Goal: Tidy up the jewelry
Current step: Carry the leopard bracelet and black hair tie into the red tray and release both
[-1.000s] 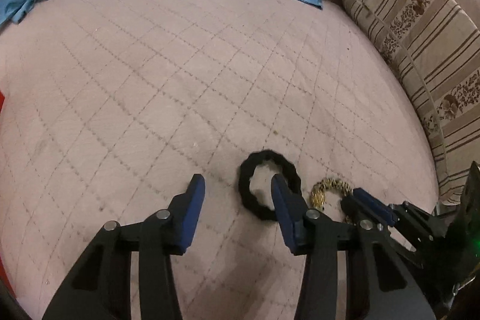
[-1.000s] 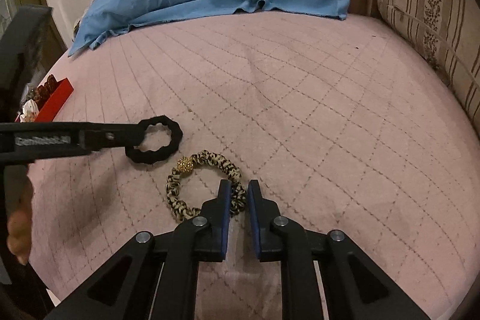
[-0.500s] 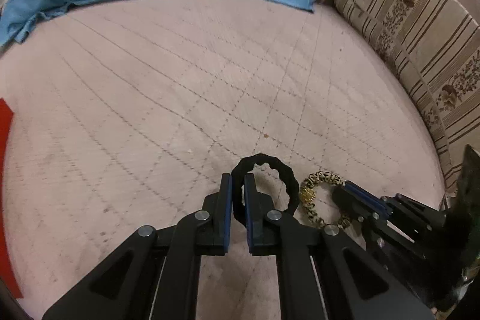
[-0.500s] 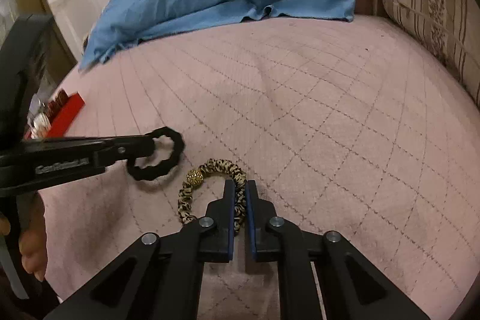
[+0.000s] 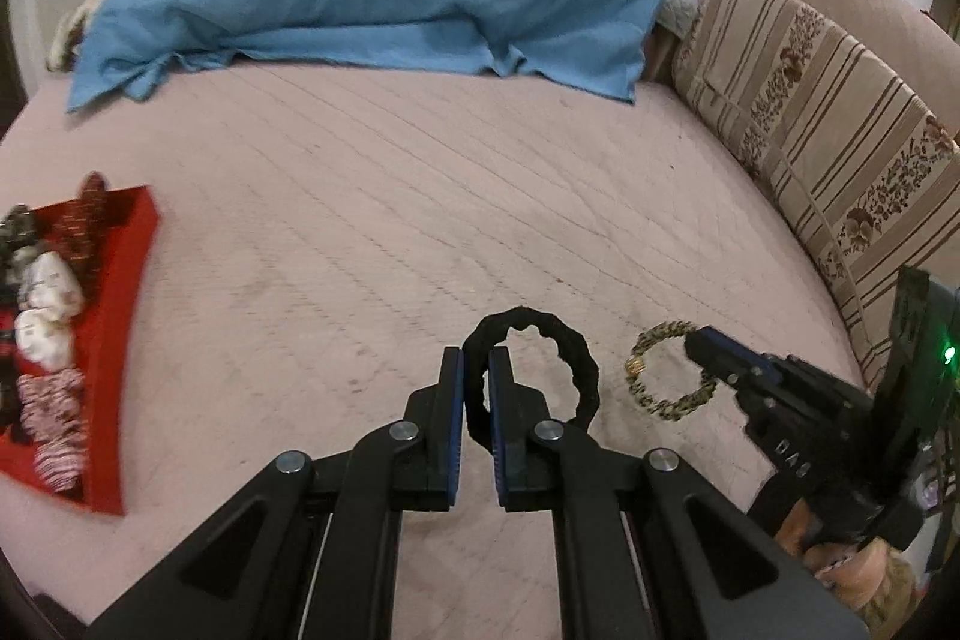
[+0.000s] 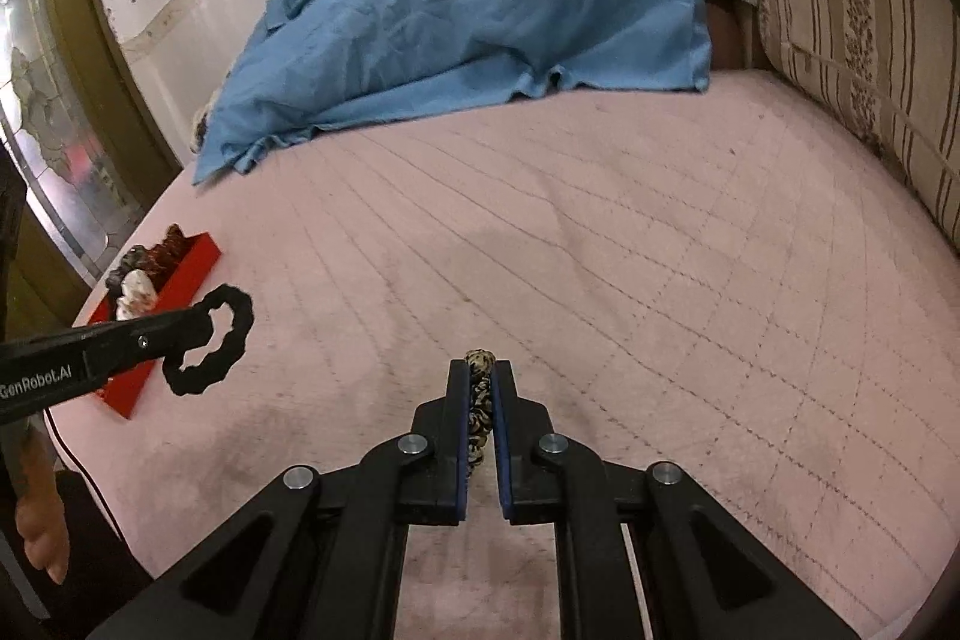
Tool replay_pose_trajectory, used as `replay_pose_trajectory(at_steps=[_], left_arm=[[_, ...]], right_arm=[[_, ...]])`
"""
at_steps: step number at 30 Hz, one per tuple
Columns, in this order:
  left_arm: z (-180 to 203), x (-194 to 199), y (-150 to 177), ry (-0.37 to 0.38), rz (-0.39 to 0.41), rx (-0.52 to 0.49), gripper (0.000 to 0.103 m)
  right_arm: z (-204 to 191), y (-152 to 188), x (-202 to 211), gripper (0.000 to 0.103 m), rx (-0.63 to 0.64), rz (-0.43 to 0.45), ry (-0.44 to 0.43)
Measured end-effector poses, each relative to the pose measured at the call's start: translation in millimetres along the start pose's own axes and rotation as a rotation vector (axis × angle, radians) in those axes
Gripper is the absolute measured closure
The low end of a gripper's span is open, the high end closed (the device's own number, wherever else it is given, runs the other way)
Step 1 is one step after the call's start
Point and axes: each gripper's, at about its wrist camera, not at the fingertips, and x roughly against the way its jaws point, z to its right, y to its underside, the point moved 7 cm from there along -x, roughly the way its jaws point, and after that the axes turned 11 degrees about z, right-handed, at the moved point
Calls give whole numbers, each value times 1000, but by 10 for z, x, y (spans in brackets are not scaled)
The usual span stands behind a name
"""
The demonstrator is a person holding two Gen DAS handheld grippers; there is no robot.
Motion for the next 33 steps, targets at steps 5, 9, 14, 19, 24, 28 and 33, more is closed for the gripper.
replay_pose_trajectory(at_steps=[5,9,14,19,24,28,33], left_arm=[[-212,267,-2,-51,53,4,95],[-442,422,4,-86,79,43,95],[-765,658,-1,-119,114,98,95],[-1138,876,-11,-163,138,157,95],[-1580,1125,-26,-230,170,228,95],[-1882,1309,-3,-273,197,280,95],[-2264,1534,54,-315,232,356,95]], right_arm=[[-266,-128,157,95,48,32,-23],[-515,-203,259,95,96,48,-46],[-814,-254,317,95,148,55,-74],[-1100,-285,360,95,191,55,-101],[-1410,-334,355,95,233,54,-142],[-1712,-384,342,95,281,59,-178],[-2122,-412,323,95,344,63,-227]])
